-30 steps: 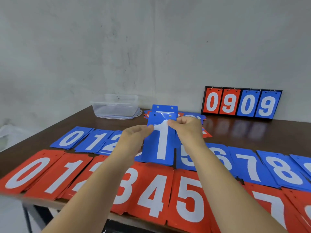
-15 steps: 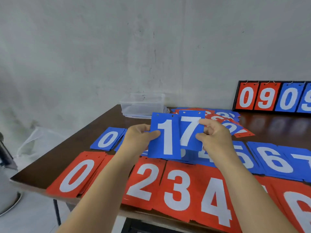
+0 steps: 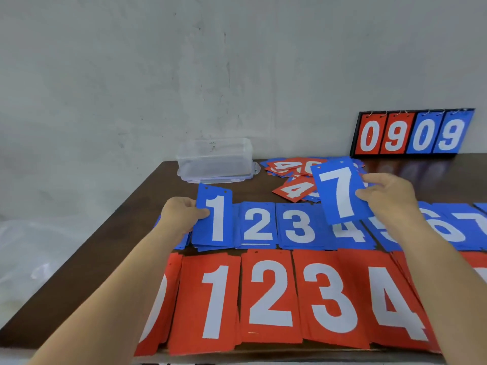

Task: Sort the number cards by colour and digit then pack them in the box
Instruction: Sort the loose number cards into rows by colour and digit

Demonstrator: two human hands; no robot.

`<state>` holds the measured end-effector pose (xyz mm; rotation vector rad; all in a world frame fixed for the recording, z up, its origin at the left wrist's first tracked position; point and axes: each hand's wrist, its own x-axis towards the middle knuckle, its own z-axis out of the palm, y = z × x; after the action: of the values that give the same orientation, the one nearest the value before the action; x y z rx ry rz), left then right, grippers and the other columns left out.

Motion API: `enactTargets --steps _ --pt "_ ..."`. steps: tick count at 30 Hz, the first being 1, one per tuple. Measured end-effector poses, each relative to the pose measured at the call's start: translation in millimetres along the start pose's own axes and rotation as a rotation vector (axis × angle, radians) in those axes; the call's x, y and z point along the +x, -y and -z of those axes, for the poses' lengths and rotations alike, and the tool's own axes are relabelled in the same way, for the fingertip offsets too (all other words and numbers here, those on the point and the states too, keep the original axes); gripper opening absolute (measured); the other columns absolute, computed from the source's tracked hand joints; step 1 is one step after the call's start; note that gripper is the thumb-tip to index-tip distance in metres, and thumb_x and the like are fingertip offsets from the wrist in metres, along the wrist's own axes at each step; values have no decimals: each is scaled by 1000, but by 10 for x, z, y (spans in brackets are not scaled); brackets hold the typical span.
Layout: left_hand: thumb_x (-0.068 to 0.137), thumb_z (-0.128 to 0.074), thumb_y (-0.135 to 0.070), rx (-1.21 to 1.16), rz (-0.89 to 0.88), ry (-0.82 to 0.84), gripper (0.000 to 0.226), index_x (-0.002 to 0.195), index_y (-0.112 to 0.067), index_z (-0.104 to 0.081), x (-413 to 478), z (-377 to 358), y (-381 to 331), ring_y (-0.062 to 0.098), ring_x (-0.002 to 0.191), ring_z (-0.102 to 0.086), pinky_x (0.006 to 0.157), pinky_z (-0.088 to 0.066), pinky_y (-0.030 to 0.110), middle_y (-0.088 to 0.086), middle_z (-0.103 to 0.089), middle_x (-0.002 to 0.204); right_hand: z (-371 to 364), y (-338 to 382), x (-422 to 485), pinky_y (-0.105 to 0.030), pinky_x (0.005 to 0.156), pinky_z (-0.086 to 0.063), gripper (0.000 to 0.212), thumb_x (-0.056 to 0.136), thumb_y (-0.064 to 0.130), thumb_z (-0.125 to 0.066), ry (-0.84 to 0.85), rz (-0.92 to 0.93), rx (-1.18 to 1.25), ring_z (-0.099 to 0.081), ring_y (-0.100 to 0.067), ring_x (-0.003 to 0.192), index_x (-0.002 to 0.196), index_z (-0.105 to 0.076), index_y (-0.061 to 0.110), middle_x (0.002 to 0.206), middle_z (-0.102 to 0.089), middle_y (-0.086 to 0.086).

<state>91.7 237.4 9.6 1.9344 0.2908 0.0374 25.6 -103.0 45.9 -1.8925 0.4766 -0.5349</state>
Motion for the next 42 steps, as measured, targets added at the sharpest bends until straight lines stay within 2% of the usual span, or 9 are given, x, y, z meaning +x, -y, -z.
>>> enactTargets --steps 3,6,9,13,17,19,22,35,42 --pt "80 -76 -12 170 -58 -32 18 82 2 -65 61 -25 82 33 88 -68 78 -57 45 18 -71 94 92 -48 23 -45 88 -54 39 88 4 -63 -57 -29 -51 -64 -29 96 126 -60 10 118 -64 -12" --pt "76 -78 -18 392 -140 -68 26 72 -4 -55 55 -88 128 26 72 -61 65 -51 37 13 -68 84 212 -115 53 -47 89 -53 39 88 5 -65 -95 -41 -80 -64 -31 98 126 -60 9 117 -65 -13" --pt "77 -77 -22 532 -166 -100 32 94 1 -62 1 -133 128 22 70 -56 54 -42 28 8 -67 91 343 -206 97 -48 90 -53 39 87 7 -66 -137 -48 -133 -63 -32 103 126 -60 8 119 -65 -14" --pt "79 -75 -22 663 -223 -130 28 92 -13 -52 -37 -186 81 21 79 -49 65 -46 34 5 -53 93 548 -371 151 -47 92 -51 40 88 8 -66 -175 -65 -190 -60 -32 110 127 -59 8 124 -63 -14" --pt "80 -74 -19 627 -224 -131 29 78 -17 -46 -79 -365 6 20 77 -44 59 -36 30 2 -47 83 765 -555 213 -49 93 -50 40 88 10 -65 -196 -82 -220 -59 -31 110 127 -59 9 126 -61 -12" --pt "82 -74 -23 627 -242 -101 28 103 -10 -60 -129 -505 -62 24 89 -54 67 -42 32 8 -60 102 891 -632 264 -48 91 -51 40 89 10 -64 -208 -93 -224 -60 -29 104 128 -58 10 124 -61 -11" --pt "82 -75 -28 592 -285 -93 53 126 -4 -57 -212 -753 -168 30 112 -56 82 -47 38 12 -60 125 1123 -715 370 -46 91 -51 41 89 10 -64 -210 -96 -242 -60 -29 102 129 -58 10 124 -61 -11" --pt "82 -74 -31 550 -381 -108 44 117 -7 -63 -610 -1930 -766 21 83 -62 79 -53 37 6 -67 99 2212 -1092 1080 -45 97 -48 44 87 2 -65 -163 -95 -214 -58 -32 113 130 -58 4 132 -58 -14" --pt "82 -73 -40 561 -446 -47 59 130 -10 -56 -762 -2504 -898 25 113 -59 95 -48 42 8 -62 126 2248 -1192 1320 -56 96 -46 36 84 -5 -61 -14 -134 -351 -54 -45 115 117 -56 -18 122 -57 -33"
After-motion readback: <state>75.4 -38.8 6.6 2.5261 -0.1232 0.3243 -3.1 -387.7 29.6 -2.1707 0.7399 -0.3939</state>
